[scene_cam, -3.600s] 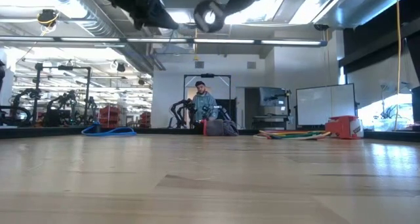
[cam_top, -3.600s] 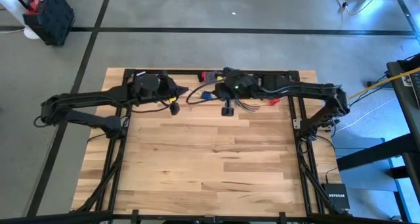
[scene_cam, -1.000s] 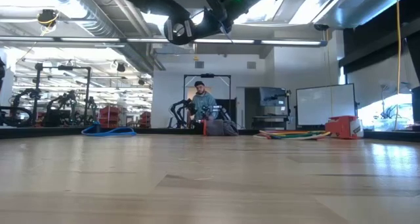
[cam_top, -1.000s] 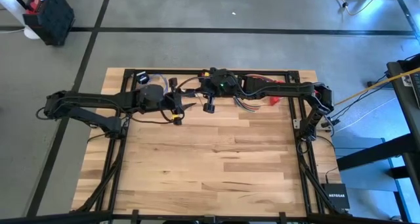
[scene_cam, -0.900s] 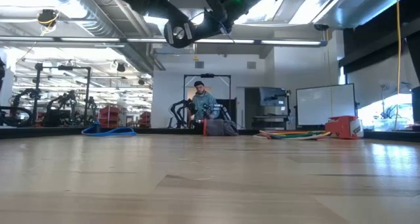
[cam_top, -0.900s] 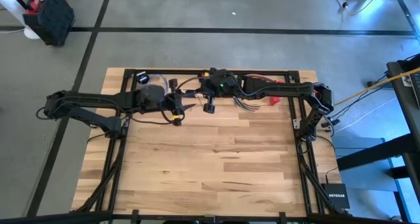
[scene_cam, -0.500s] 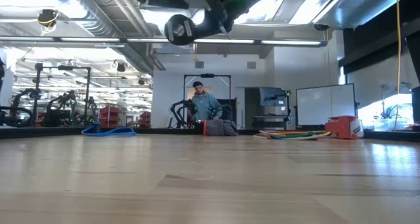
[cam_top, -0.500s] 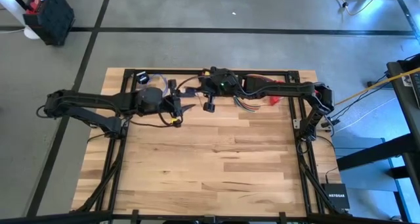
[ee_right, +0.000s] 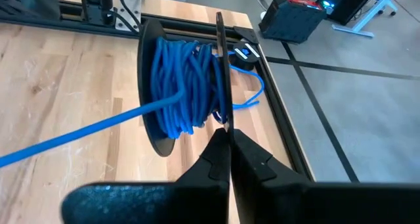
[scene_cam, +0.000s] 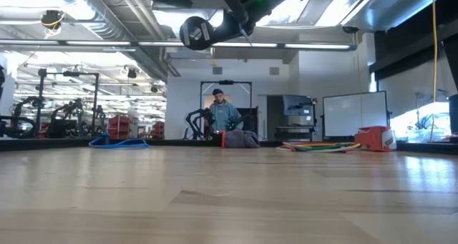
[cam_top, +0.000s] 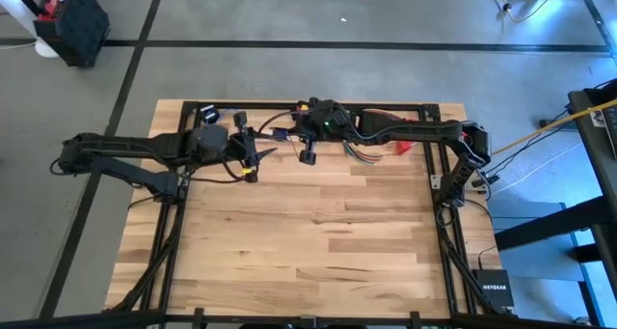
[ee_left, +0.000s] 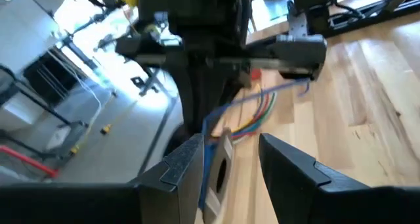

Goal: Coil cords
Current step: Coil the blue wire on the black spool

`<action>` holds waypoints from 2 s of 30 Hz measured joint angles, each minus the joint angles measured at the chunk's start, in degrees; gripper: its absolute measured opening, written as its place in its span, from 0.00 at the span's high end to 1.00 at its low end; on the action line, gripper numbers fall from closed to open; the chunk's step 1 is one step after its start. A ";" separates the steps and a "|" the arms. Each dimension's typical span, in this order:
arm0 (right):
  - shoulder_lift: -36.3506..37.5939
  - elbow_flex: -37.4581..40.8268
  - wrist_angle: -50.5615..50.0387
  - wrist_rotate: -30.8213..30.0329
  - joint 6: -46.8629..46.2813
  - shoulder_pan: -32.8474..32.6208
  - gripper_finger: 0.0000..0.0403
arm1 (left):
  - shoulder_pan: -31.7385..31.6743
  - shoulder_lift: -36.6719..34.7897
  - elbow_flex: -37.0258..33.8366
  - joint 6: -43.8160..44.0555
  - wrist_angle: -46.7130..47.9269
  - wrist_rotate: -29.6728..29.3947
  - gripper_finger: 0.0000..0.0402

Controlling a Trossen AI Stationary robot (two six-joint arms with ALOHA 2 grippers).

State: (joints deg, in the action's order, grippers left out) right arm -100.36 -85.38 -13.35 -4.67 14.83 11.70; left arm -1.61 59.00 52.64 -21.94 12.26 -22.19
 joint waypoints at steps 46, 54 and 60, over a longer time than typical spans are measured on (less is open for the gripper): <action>-0.11 0.11 -0.29 0.72 0.52 -0.09 0.94 | -3.35 2.51 0.02 -0.31 5.32 1.69 0.98; -0.11 0.07 0.78 -0.30 0.33 -0.11 0.90 | -3.39 2.51 -0.02 0.29 5.63 1.66 0.99; 3.43 -3.86 -10.18 -9.25 3.44 -0.09 0.81 | -3.39 2.54 -0.02 0.60 5.76 1.63 1.00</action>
State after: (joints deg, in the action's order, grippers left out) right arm -96.93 -89.24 -23.54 -13.92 18.27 11.62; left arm -4.99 61.54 52.62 -21.34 18.02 -20.56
